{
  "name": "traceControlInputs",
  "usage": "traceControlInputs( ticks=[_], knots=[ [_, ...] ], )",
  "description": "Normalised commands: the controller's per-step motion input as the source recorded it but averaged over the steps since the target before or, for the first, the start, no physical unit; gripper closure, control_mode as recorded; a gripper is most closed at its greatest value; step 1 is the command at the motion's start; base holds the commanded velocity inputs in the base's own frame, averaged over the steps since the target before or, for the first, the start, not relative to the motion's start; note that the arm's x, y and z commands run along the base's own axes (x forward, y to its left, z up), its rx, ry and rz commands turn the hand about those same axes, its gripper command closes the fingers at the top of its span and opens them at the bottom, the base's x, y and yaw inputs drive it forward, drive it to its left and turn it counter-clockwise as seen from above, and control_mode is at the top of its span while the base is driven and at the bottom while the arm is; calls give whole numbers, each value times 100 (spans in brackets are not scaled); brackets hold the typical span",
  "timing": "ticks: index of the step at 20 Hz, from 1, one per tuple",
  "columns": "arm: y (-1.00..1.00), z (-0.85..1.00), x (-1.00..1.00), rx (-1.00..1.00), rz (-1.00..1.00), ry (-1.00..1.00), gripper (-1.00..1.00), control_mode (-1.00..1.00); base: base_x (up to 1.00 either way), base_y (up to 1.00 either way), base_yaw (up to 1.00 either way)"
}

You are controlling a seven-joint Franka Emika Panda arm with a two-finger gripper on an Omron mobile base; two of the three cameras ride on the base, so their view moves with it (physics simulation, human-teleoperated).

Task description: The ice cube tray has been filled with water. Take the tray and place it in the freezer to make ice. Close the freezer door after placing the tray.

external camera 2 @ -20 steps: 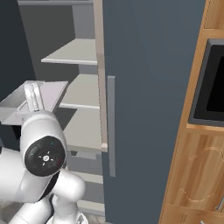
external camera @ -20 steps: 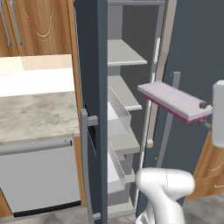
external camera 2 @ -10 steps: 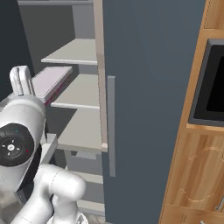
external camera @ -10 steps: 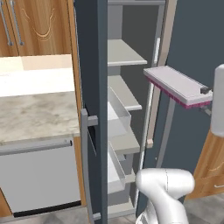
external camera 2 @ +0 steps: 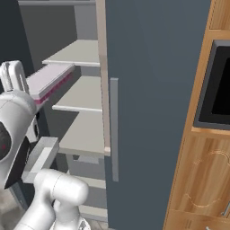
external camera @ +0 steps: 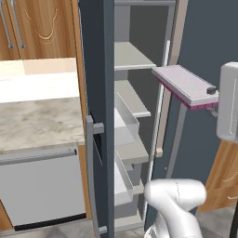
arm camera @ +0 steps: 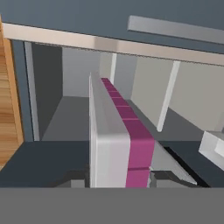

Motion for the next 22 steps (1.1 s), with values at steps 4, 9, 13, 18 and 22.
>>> traceControlInputs(
  ticks=[4, 9, 13, 18, 22],
  knots=[
    [5, 7, 14, 0, 0, -7, 100, -100, 0, 0, 0],
    [0, 7, 11, 0, 0, -5, 100, -100, 0, 0, 0],
    [0, 7, 19, 0, 0, 0, 100, -100, 0, 0, 0],
    [0, 5, 33, 0, 0, 0, 100, -100, 0, 0, 0],
    [0, 1, 36, 0, 0, 1, 100, -100, 0, 0, 0]
  ],
)
